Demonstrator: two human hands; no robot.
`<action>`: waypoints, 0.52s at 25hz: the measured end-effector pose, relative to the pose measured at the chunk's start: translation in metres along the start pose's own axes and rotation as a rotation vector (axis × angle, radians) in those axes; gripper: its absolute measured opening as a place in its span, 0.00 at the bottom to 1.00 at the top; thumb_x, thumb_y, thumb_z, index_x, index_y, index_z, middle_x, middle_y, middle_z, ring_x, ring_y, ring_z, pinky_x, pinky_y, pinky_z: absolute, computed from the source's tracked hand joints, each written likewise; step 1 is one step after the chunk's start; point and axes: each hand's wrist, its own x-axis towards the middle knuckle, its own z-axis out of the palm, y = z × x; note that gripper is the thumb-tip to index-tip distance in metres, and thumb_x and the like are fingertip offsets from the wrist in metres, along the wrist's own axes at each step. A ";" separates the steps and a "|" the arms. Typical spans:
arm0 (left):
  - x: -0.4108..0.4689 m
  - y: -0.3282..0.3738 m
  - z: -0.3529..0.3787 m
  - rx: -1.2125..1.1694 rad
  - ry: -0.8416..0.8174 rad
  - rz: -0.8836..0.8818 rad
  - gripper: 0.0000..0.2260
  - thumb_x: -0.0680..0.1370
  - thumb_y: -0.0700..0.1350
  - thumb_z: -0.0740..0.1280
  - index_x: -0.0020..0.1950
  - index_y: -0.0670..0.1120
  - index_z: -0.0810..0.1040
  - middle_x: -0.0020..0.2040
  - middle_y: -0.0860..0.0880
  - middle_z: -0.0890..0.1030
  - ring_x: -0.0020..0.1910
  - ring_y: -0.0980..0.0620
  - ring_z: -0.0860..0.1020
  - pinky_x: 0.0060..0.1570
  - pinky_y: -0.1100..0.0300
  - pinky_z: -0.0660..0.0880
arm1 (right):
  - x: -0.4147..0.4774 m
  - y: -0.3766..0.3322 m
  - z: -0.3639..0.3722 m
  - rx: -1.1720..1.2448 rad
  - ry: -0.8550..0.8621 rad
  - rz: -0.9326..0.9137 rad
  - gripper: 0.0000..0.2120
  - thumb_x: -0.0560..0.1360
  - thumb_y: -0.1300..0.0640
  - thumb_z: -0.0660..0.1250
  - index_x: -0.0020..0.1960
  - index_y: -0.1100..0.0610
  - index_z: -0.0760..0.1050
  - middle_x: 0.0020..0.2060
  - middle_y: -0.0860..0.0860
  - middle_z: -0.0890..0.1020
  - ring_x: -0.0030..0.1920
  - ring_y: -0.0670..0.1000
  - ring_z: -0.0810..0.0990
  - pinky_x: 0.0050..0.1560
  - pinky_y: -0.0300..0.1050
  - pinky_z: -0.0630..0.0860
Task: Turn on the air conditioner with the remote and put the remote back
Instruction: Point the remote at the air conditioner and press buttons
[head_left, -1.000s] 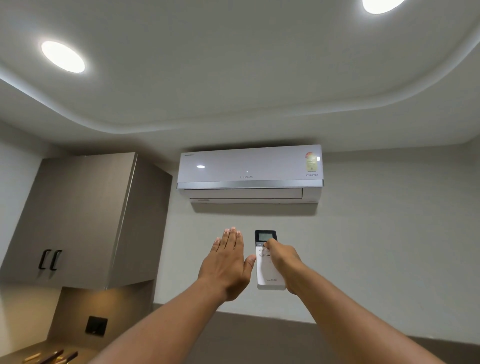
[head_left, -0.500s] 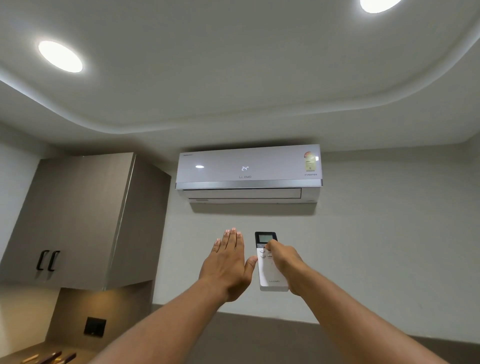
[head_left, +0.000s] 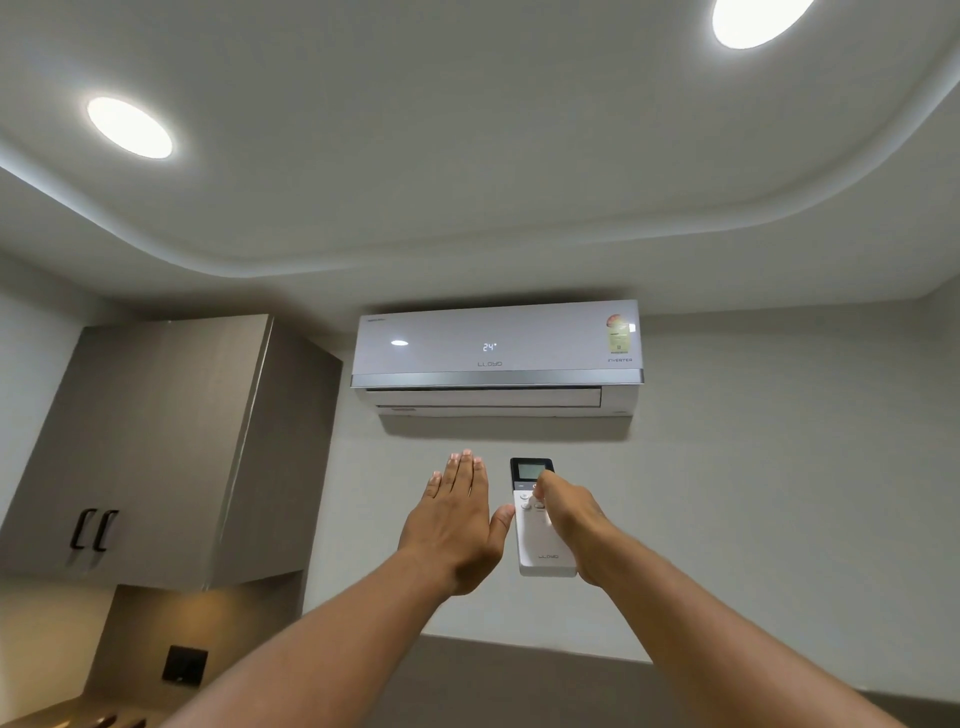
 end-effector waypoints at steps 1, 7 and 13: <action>0.000 0.001 -0.001 -0.001 -0.001 0.000 0.33 0.80 0.61 0.41 0.78 0.44 0.39 0.79 0.45 0.40 0.77 0.49 0.39 0.69 0.56 0.36 | 0.000 -0.001 -0.001 0.001 0.002 -0.002 0.13 0.73 0.51 0.58 0.51 0.57 0.74 0.40 0.57 0.79 0.38 0.56 0.76 0.34 0.42 0.70; -0.001 0.002 -0.002 -0.022 -0.011 -0.002 0.32 0.80 0.60 0.41 0.78 0.43 0.40 0.79 0.45 0.41 0.77 0.49 0.40 0.70 0.55 0.38 | -0.004 -0.002 0.000 -0.001 -0.013 -0.005 0.12 0.74 0.51 0.59 0.51 0.56 0.74 0.40 0.57 0.79 0.39 0.56 0.77 0.36 0.43 0.72; -0.003 0.000 -0.002 -0.023 -0.018 -0.001 0.32 0.80 0.61 0.41 0.78 0.43 0.40 0.79 0.45 0.41 0.77 0.49 0.40 0.70 0.55 0.38 | -0.007 0.000 0.001 -0.002 -0.025 -0.014 0.08 0.74 0.51 0.59 0.48 0.55 0.73 0.39 0.56 0.79 0.37 0.54 0.76 0.33 0.43 0.71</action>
